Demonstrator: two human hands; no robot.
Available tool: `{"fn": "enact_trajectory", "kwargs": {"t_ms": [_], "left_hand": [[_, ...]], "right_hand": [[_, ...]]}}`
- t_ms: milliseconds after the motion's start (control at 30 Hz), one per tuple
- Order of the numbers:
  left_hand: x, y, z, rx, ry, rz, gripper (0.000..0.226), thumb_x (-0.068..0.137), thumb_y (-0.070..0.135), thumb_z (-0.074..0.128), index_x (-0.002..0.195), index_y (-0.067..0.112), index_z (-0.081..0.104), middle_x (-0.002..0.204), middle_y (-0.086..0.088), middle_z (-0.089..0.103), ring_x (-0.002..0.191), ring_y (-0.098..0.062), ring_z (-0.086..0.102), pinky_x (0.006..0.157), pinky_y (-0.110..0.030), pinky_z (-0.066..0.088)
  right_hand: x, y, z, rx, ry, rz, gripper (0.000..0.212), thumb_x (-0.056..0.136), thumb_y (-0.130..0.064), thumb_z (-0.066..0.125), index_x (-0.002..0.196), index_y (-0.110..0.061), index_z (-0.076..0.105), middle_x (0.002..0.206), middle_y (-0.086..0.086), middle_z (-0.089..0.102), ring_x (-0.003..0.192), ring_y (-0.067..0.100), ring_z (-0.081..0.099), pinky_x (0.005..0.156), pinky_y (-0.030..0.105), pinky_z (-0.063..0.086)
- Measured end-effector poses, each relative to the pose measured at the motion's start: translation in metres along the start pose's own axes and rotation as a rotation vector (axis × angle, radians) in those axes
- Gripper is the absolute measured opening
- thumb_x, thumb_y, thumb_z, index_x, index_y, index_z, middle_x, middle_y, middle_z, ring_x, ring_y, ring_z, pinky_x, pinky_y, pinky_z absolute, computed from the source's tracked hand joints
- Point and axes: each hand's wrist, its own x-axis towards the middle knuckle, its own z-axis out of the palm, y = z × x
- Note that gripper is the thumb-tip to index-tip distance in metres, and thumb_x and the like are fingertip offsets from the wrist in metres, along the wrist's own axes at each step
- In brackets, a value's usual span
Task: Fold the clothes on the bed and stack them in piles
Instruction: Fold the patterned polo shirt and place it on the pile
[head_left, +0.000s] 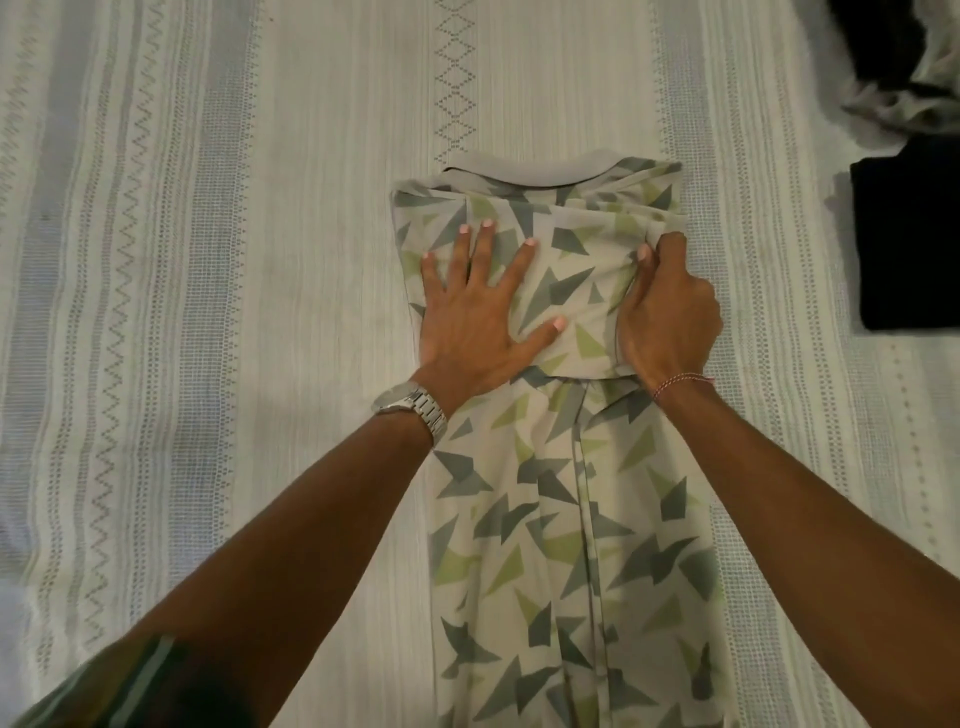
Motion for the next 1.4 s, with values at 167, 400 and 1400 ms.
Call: {"fn": "enact_trajectory", "kwargs": {"t_ms": [167, 400, 1400], "left_hand": [[0.0, 0.008, -0.003, 0.115, -0.084, -0.034, 0.12, 0.065, 0.103, 0.021, 0.162, 0.035, 0.001, 0.169, -0.014, -0.007, 0.154, -0.042, -0.009, 0.11, -0.079, 0.002], [-0.004, 0.006, -0.013, -0.25, 0.161, -0.103, 0.082, 0.095, 0.067, 0.034, 0.15, 0.006, 0.039, 0.158, -0.021, 0.033, 0.148, -0.035, 0.028, 0.12, -0.055, 0.028], [-0.022, -0.029, -0.038, -0.358, 0.256, -0.552, 0.035, 0.102, 0.037, 0.055, 0.125, 0.011, 0.049, 0.111, -0.005, 0.064, 0.088, -0.017, 0.057, 0.069, -0.031, 0.039]], "right_hand": [[0.003, 0.007, -0.002, 0.052, -0.011, 0.036, 0.039, 0.109, -0.04, 0.029, 0.109, -0.011, 0.055, 0.083, 0.021, 0.065, 0.071, 0.038, 0.061, 0.058, 0.037, 0.04], [-0.003, -0.042, -0.028, 0.063, -0.019, 0.008, 0.035, 0.109, -0.037, 0.037, 0.108, -0.011, 0.061, 0.085, 0.01, 0.065, 0.072, 0.024, 0.053, 0.063, 0.033, 0.033], [-0.087, -0.038, 0.038, -0.137, -0.55, -0.631, 0.098, 0.091, -0.081, 0.031, 0.164, -0.021, 0.007, 0.171, 0.009, -0.005, 0.156, 0.03, -0.014, 0.126, 0.052, -0.003]]}}
